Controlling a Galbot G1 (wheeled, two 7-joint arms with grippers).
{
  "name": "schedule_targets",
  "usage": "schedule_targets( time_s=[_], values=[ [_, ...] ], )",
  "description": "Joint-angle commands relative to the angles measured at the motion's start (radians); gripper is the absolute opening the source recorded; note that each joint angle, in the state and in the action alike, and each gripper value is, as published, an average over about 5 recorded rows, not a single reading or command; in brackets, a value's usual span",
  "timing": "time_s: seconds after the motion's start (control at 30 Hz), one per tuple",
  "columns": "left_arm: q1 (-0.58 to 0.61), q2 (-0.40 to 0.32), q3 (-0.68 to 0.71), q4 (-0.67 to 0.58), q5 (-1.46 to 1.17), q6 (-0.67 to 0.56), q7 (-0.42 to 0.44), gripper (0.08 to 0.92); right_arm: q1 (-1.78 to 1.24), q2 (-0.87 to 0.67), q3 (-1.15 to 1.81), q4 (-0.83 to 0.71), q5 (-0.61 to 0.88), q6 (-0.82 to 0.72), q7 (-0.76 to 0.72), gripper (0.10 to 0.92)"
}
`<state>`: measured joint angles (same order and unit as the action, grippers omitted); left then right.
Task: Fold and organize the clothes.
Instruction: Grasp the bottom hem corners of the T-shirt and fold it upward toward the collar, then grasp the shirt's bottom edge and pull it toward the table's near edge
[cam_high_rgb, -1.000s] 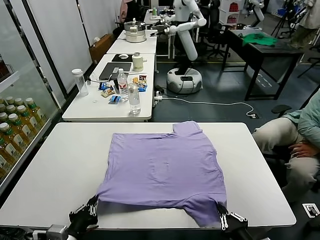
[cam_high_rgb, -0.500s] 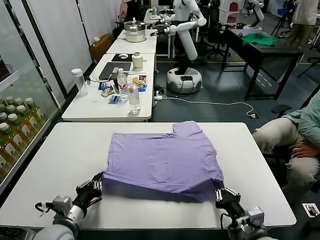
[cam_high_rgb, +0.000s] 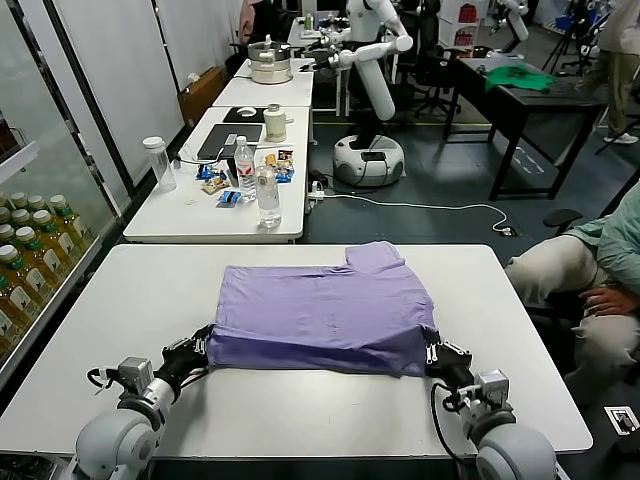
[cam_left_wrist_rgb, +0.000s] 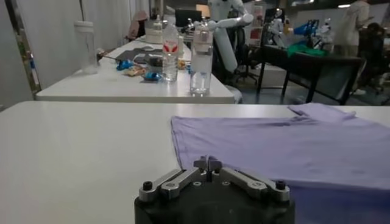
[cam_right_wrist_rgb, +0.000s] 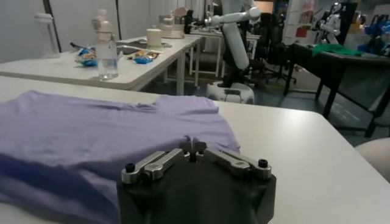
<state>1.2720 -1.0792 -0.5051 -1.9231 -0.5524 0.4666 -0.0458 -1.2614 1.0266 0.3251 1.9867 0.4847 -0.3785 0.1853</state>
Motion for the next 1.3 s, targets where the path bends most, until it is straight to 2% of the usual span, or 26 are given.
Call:
schedule_targets(
  time_s=[0.03,0.23,0.43,0.57,0.7,0.8,0.9,1.0,1.1,1.3],
  values=[
    [-0.096,-0.016,0.011,0.156,0.058,0.007,0.016,0.108,0.054,0.034,-0.03,-0.098,-0.017,0.0,-0.001,0.189],
    [-0.047,0.019,-0.026,0.06,0.071,-0.026,0.022,0.248,0.033,0.024,0.002,-0.034,-0.012,0.0,0.005,0.353],
    [0.097,0.067,-0.075,-0.059,0.014,-0.026,0.008,0.42,-0.158,-0.039,0.082,0.116,0.001,-0.007,0.008,0.517],
    [0.154,0.028,-0.037,-0.098,-0.01,0.016,-0.011,0.542,-0.212,-0.024,0.072,0.118,-0.009,-0.023,0.03,0.638],
    [0.14,-0.02,0.009,-0.066,0.015,0.074,-0.038,0.654,-0.198,-0.004,0.058,0.075,0.004,-0.074,0.069,0.75],
    [0.124,-0.028,0.013,-0.041,0.015,0.102,-0.058,0.741,-0.197,-0.002,0.056,0.069,0.036,-0.087,0.088,0.794],
    [0.12,-0.026,0.013,-0.029,0.006,0.114,-0.067,0.8,-0.189,0.004,0.053,0.063,0.063,-0.083,0.095,0.744],
    [0.116,-0.026,0.012,-0.025,0.002,0.112,-0.067,0.815,-0.175,0.01,0.047,0.045,0.069,-0.075,0.092,0.658],
    [0.113,-0.026,0.013,-0.022,0.002,0.11,-0.067,0.776,-0.163,0.014,0.042,0.026,0.073,-0.068,0.088,0.572],
    [0.111,-0.03,0.018,-0.015,0.009,0.106,-0.065,0.61,-0.142,0.015,0.041,0.003,0.088,-0.062,0.083,0.399]
  ],
)
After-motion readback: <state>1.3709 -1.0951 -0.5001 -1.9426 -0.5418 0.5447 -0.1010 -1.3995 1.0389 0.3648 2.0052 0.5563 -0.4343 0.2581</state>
